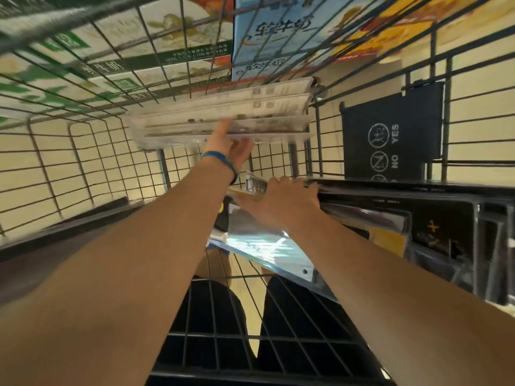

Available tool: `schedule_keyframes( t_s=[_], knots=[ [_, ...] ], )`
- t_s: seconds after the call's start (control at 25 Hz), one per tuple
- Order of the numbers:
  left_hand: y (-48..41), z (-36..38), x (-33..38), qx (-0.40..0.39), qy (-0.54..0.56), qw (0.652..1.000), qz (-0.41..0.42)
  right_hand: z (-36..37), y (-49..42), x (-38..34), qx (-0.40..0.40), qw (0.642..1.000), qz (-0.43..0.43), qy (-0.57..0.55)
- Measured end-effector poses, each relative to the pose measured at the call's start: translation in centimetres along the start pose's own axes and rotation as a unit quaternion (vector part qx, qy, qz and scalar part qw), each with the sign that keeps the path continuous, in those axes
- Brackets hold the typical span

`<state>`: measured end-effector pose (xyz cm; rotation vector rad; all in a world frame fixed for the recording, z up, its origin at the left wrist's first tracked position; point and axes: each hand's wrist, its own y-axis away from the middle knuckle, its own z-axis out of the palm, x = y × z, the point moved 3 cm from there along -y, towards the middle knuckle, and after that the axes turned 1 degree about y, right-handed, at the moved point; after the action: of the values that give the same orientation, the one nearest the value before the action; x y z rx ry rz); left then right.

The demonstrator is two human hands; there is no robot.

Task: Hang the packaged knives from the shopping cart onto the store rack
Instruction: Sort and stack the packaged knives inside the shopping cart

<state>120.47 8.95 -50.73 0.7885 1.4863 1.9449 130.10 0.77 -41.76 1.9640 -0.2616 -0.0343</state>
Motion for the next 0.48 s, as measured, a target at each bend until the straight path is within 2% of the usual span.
schedule_keyframes(
  t_s=[0.08, 0.2, 0.28, 0.48],
  knots=[
    [0.3, -0.6, -0.4, -0.024, 0.022, 0.999, -0.001, -1.5, -0.7, -0.5, 0.063, 0.996, 0.003, -0.064],
    [0.2, -1.8, -1.5, -0.024, 0.054, 0.998, -0.011, -4.6, -2.4, -0.6, 0.183, 0.980, -0.016, -0.076],
    [0.0, -2.6, -2.0, -0.031, 0.068, 0.997, -0.016, -6.5, -4.2, -0.5, 0.196, 0.979, -0.041, -0.044],
    [-0.2, -2.1, -1.3, -0.039, 0.100, 0.994, -0.014, -7.5, -7.8, 0.9, 0.174, 0.973, -0.113, 0.099]
  ],
)
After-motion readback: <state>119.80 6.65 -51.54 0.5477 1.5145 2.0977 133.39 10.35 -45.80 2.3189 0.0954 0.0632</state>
